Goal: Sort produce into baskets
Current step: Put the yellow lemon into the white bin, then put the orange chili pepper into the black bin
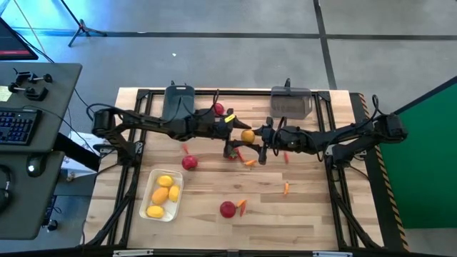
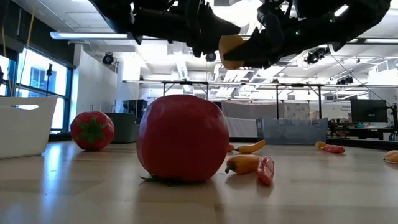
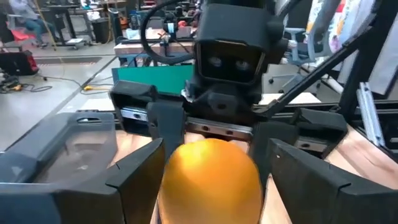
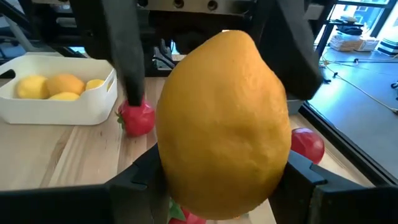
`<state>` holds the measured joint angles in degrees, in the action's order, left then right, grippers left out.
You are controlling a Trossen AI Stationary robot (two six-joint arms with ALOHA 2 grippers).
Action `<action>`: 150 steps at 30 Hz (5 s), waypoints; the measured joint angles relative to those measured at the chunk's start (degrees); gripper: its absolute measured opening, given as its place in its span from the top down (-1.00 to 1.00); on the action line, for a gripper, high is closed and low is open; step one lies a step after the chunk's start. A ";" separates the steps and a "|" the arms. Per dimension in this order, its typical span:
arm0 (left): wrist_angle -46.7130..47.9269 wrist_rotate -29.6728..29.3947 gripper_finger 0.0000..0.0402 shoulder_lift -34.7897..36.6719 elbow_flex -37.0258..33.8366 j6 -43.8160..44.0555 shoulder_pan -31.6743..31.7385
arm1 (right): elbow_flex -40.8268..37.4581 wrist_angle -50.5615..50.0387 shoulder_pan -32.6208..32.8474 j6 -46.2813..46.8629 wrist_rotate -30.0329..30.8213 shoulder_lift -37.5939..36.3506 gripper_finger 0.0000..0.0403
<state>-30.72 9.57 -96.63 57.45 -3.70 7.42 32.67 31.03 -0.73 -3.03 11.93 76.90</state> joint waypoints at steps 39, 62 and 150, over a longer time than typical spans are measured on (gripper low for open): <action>50.79 1.67 0.28 24.78 0.04 -2.96 0.32 | 0.00 -6.53 -1.18 4.65 4.78 -0.01 -0.43; 89.64 3.80 0.28 31.87 -4.25 30.47 -26.12 | 0.00 -7.47 -2.53 4.11 7.33 -0.02 -0.43; 36.24 -12.25 0.75 17.52 -9.75 -7.96 11.68 | -0.02 -10.23 -5.10 10.64 6.15 -0.02 -0.43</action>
<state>5.52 -2.68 -79.10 47.70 -11.66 19.10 32.64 20.80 -5.83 7.62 18.08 76.88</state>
